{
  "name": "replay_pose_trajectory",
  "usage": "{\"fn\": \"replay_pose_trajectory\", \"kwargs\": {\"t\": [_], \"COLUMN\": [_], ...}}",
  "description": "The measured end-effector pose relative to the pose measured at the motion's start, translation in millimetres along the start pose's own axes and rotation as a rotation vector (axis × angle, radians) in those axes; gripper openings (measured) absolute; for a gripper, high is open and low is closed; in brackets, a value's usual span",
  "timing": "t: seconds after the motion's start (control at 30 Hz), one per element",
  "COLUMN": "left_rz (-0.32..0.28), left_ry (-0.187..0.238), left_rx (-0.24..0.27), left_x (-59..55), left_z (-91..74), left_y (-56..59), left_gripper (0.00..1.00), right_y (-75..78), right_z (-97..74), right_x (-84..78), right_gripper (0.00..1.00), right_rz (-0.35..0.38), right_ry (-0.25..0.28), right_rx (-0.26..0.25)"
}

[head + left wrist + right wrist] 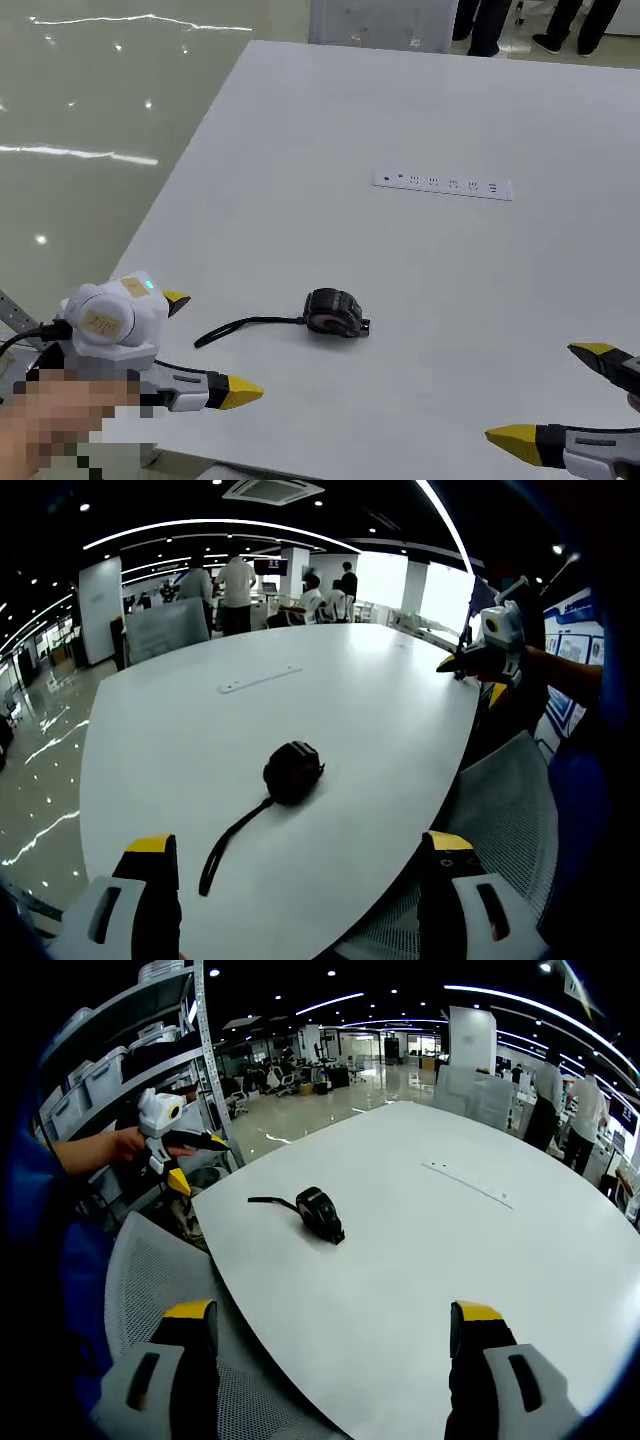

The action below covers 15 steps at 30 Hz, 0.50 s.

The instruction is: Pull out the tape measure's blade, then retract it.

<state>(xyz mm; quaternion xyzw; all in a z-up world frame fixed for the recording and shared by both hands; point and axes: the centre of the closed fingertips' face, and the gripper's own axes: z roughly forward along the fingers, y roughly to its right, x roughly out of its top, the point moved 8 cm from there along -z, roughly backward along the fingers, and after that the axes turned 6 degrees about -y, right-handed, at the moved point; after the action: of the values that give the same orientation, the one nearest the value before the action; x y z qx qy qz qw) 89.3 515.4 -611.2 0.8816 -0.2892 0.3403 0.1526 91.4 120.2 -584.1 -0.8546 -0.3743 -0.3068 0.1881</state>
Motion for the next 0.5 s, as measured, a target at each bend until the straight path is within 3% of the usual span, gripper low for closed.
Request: {"fn": "replay_pose_trajectory", "kwargs": {"t": [0.5], "left_rz": [0.008], "left_ry": [-0.005], "left_rx": [-0.023], "left_x": [9.2], "left_z": [24.0], "left_y": [-0.7], "left_gripper": [0.95], "right_y": [7.6], "right_z": [23.0], "right_x": [4.3], "right_gripper": [0.91], "right_rz": [-0.025], "right_ry": [-0.024], "right_rx": [0.032]}}
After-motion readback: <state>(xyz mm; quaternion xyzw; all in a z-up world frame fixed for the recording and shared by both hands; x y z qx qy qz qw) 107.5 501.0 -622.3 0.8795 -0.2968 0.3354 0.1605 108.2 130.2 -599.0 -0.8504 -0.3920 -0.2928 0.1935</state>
